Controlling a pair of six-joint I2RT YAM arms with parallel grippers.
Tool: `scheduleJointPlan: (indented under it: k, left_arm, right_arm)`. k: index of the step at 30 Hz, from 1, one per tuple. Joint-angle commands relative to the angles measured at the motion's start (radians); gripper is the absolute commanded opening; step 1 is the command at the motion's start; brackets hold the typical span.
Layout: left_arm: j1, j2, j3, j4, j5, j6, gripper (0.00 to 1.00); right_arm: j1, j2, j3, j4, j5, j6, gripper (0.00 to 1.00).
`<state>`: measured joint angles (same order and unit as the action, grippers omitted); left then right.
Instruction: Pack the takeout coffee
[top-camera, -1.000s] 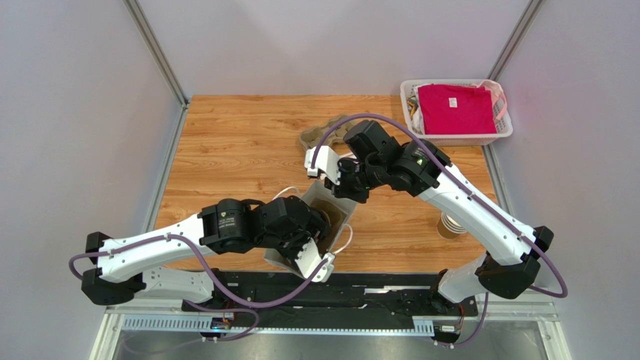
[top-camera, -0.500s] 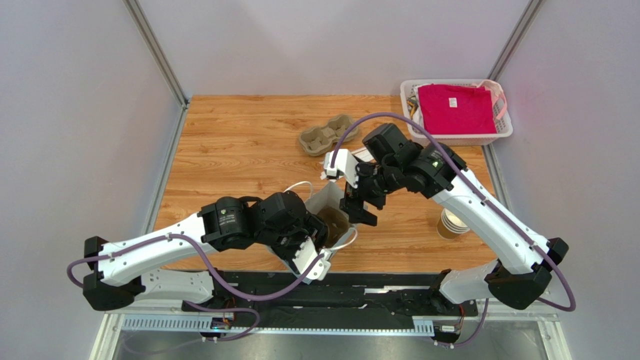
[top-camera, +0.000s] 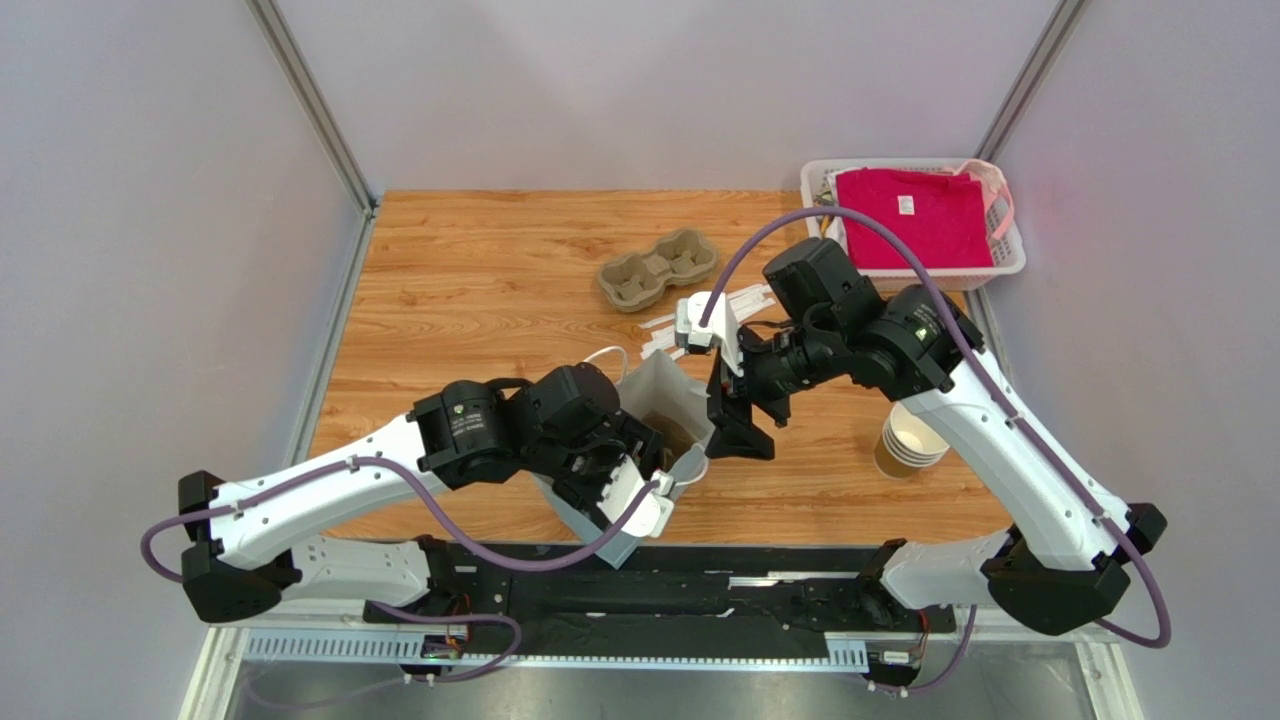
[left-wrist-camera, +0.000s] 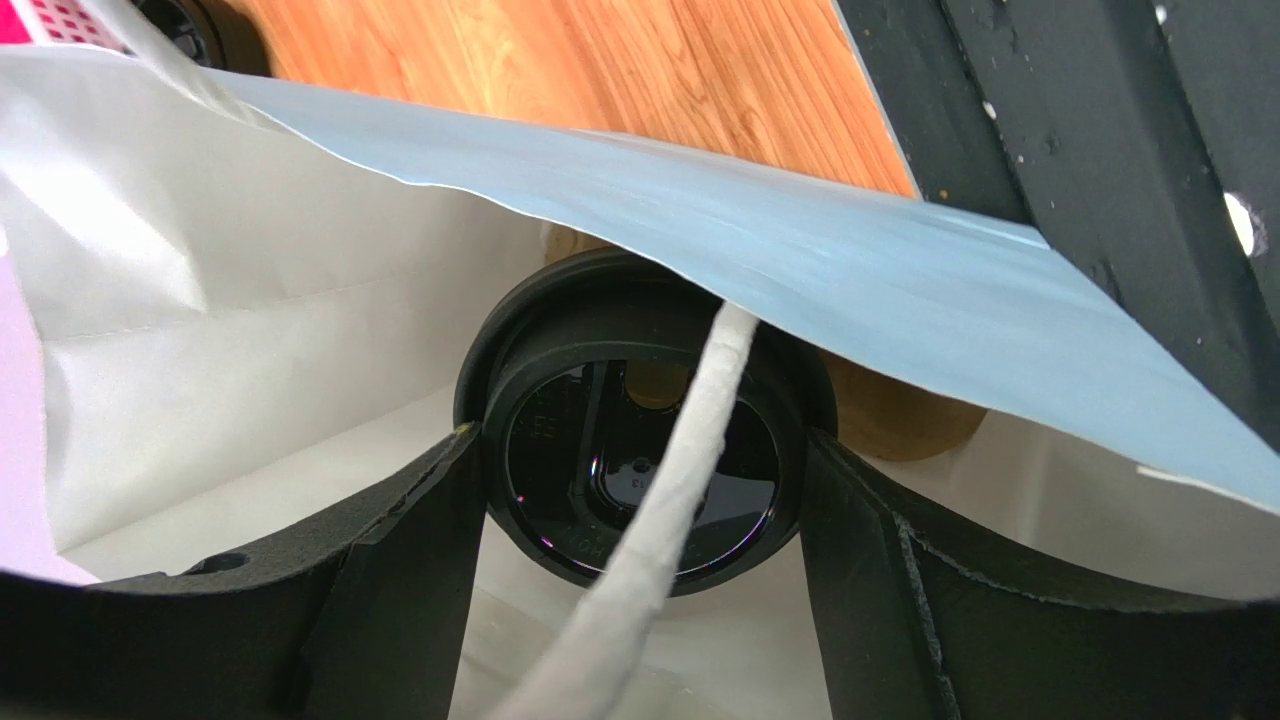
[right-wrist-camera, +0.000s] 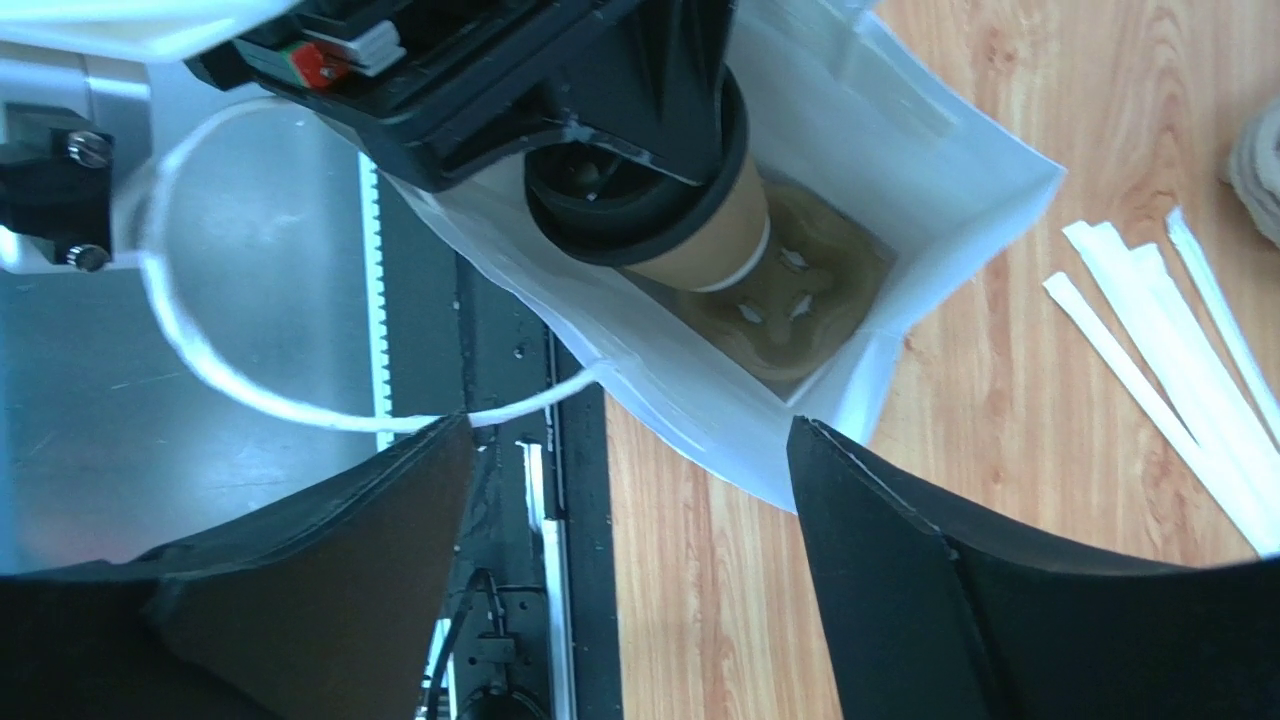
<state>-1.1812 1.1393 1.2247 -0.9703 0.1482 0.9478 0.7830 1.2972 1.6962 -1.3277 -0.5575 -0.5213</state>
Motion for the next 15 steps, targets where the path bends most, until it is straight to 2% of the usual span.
scheduleJointPlan:
  k: [1, 2, 6, 10, 15]
  left_arm:
    - [0.008, 0.004, 0.041, 0.024, 0.051, -0.043, 0.00]
    - [0.012, 0.002, 0.036, 0.028, 0.044, -0.043, 0.00]
    - [0.026, -0.006, 0.019, 0.048, 0.048, -0.063, 0.00]
    - [0.044, -0.004, 0.027, 0.053, 0.051, -0.090, 0.00]
    - [0.054, -0.001, 0.033, 0.047, 0.051, -0.122, 0.00]
  right_arm:
    - [0.002, -0.003, -0.004, 0.018, -0.102, 0.000, 0.77]
    - [0.004, -0.001, -0.006, 0.007, -0.114, -0.005, 0.67]
    - [0.018, -0.015, -0.050, -0.008, -0.156, -0.045, 0.45]
    - [0.045, -0.033, -0.085, -0.031, -0.173, -0.109, 0.38]
    - [0.078, -0.055, -0.147, -0.045, -0.168, -0.163, 0.38]
